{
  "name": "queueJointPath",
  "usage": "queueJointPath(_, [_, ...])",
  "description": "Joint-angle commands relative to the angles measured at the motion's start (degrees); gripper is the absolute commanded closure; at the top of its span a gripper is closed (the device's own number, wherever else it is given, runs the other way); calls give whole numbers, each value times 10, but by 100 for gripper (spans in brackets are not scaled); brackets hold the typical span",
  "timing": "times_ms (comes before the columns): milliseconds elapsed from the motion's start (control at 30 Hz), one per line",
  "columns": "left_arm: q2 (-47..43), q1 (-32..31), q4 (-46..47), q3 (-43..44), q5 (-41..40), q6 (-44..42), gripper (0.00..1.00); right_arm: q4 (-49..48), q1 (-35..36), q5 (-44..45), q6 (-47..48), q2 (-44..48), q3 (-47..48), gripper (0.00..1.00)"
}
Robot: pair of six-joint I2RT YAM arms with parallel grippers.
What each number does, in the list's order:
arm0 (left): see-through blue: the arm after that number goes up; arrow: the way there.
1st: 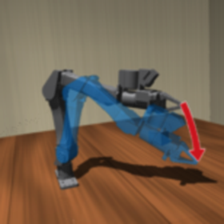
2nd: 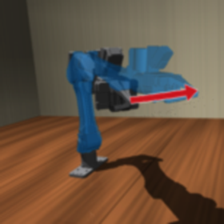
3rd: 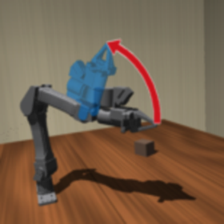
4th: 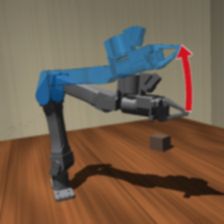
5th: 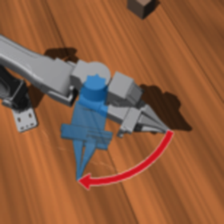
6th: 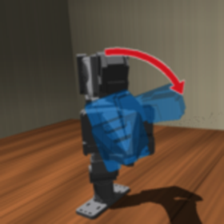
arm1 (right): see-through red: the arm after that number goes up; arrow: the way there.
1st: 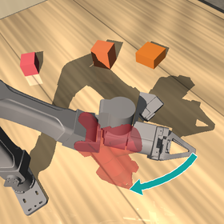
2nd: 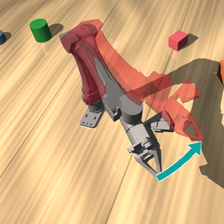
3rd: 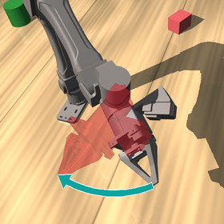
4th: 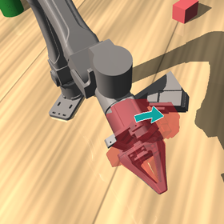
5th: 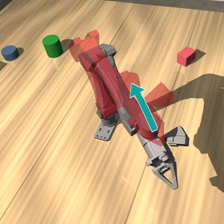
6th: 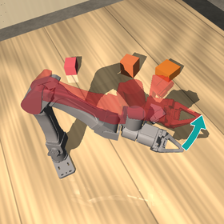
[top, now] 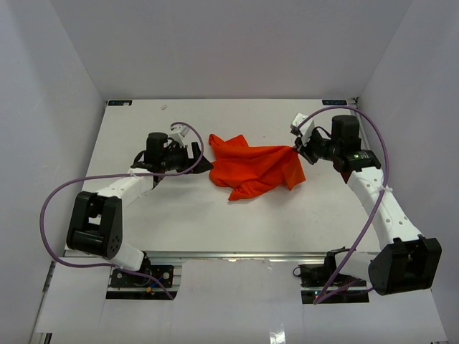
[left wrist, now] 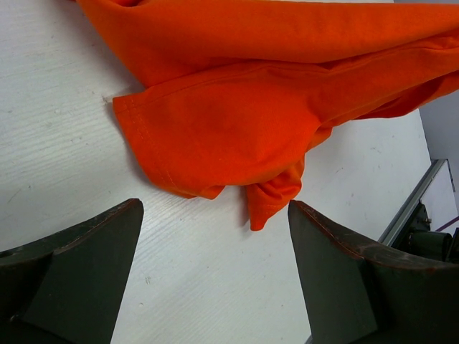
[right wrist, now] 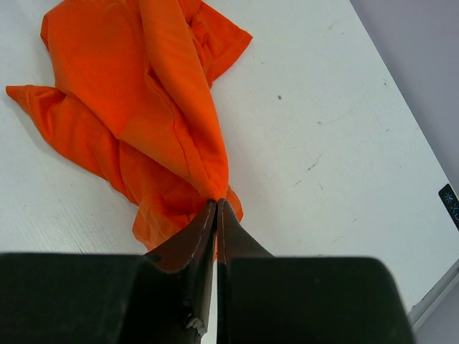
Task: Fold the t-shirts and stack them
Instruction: Flatten the tshirt out
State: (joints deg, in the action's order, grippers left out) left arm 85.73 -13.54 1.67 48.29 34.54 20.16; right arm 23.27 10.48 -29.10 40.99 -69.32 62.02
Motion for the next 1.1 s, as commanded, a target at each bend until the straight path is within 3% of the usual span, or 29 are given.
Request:
queueJointPath(0, [-22,-3,-1,17,9,-7,7,-4,-4,-8,6,20,-3,94])
queueJointPath(1067, [-26,-3,-2,23,34,-18,7,-2,-20,-9,7,38,-6,94])
